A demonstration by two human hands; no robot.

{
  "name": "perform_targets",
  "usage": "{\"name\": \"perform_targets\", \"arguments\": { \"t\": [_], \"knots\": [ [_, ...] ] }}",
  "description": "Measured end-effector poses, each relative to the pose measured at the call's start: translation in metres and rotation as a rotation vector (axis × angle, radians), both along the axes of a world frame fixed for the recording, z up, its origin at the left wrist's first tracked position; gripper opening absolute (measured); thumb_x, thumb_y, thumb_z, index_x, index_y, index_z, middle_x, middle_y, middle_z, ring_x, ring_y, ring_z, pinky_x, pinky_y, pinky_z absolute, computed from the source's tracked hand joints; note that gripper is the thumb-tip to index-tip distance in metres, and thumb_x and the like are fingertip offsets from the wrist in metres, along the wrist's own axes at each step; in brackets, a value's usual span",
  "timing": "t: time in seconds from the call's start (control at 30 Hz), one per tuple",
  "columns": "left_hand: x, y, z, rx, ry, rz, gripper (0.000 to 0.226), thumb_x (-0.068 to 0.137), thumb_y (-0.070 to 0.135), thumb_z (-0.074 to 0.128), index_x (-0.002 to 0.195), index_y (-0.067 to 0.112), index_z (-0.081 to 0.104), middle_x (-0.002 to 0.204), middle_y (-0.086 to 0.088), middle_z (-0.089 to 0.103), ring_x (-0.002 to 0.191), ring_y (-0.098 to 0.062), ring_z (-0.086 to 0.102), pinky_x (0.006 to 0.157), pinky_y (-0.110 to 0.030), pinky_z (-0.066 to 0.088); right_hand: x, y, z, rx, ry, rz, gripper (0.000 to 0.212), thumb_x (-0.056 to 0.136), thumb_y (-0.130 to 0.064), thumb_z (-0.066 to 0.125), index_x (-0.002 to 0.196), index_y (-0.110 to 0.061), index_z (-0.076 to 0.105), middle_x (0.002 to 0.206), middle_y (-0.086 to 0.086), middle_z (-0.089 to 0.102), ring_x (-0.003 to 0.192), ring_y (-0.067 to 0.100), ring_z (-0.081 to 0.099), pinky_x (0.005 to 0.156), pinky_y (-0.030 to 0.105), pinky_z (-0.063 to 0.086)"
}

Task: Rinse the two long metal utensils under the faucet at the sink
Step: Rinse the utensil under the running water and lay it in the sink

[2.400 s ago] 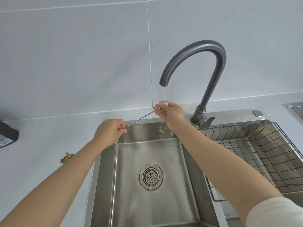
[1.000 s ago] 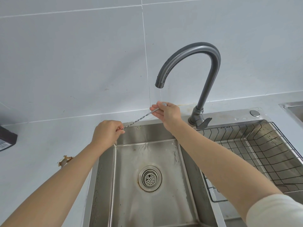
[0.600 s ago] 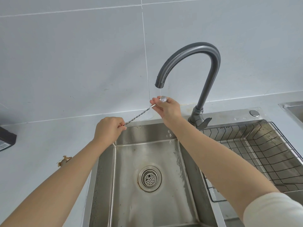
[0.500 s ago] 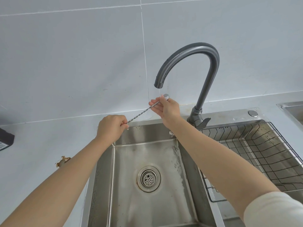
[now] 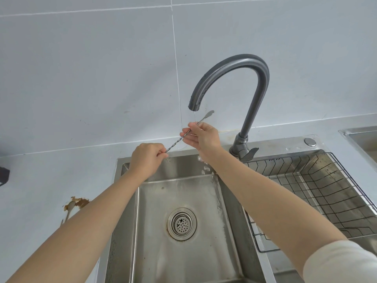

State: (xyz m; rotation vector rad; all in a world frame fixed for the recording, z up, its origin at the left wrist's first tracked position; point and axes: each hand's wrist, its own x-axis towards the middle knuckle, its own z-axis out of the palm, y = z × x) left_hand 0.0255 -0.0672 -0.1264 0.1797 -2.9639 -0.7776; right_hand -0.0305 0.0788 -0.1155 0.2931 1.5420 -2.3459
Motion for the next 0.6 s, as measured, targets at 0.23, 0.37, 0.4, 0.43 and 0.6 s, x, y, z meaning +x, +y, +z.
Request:
{"name": "perform_targets", "arguments": {
  "t": [0.23, 0.37, 0.4, 0.43, 0.6],
  "knots": [
    [-0.011, 0.017, -0.009, 0.28, -0.026, -0.003, 0.013, 0.083, 0.007, 0.062, 0.084, -0.003, 0.071, 0.06, -0.012, 0.065, 0.052, -0.005, 0.061, 0.061, -0.016, 0.045, -0.005, 0.002, 0.006, 0.04, 0.023, -0.045, 0.025, 0.095, -0.018, 0.052, 0.071, -0.009, 0.054, 0.067, 0.006, 0.061, 0.053, 0.011, 0.064, 0.057, 0.019, 0.057],
    [-0.019, 0.027, -0.017, 0.464, -0.083, 0.015, 0.019, 0.085, 0.005, 0.06, 0.07, 0.009, 0.072, 0.047, 0.008, 0.059, 0.039, 0.008, 0.051, 0.061, -0.016, 0.044, -0.006, 0.005, 0.005, 0.085, 0.079, 0.005, 0.018, 0.093, -0.003, 0.051, 0.077, -0.009, 0.057, 0.074, 0.006, 0.062, 0.066, 0.014, 0.064, 0.063, 0.017, 0.056],
    [-0.022, 0.03, -0.018, 0.509, -0.088, 0.016, 0.027, 0.085, 0.005, 0.059, 0.061, 0.016, 0.068, 0.043, 0.011, 0.059, 0.041, 0.006, 0.051, 0.064, -0.023, 0.045, -0.006, 0.007, 0.005, 0.091, 0.084, 0.015, 0.017, 0.091, 0.002, 0.052, 0.078, -0.009, 0.057, 0.075, 0.007, 0.062, 0.067, 0.014, 0.064, 0.065, 0.017, 0.056],
    [-0.023, 0.033, -0.018, 0.551, -0.095, 0.01, 0.034, 0.085, 0.005, 0.059, 0.056, 0.021, 0.064, 0.039, 0.011, 0.059, 0.044, 0.001, 0.052, 0.064, -0.027, 0.045, -0.007, 0.009, 0.005, 0.097, 0.089, 0.021, 0.017, 0.089, 0.004, 0.054, 0.08, -0.009, 0.058, 0.076, 0.007, 0.063, 0.067, 0.014, 0.064, 0.067, 0.018, 0.057],
    [-0.033, 0.054, -0.017, 0.845, -0.119, 0.052, 0.025, 0.089, 0.005, 0.056, 0.067, 0.013, 0.065, 0.048, 0.009, 0.063, 0.052, -0.014, 0.06, 0.061, -0.027, 0.051, -0.015, 0.019, 0.011, 0.144, 0.105, 0.042, 0.017, 0.084, 0.006, 0.06, 0.078, -0.009, 0.057, 0.076, 0.006, 0.063, 0.067, 0.014, 0.063, 0.072, 0.02, 0.056]
  ]
}}
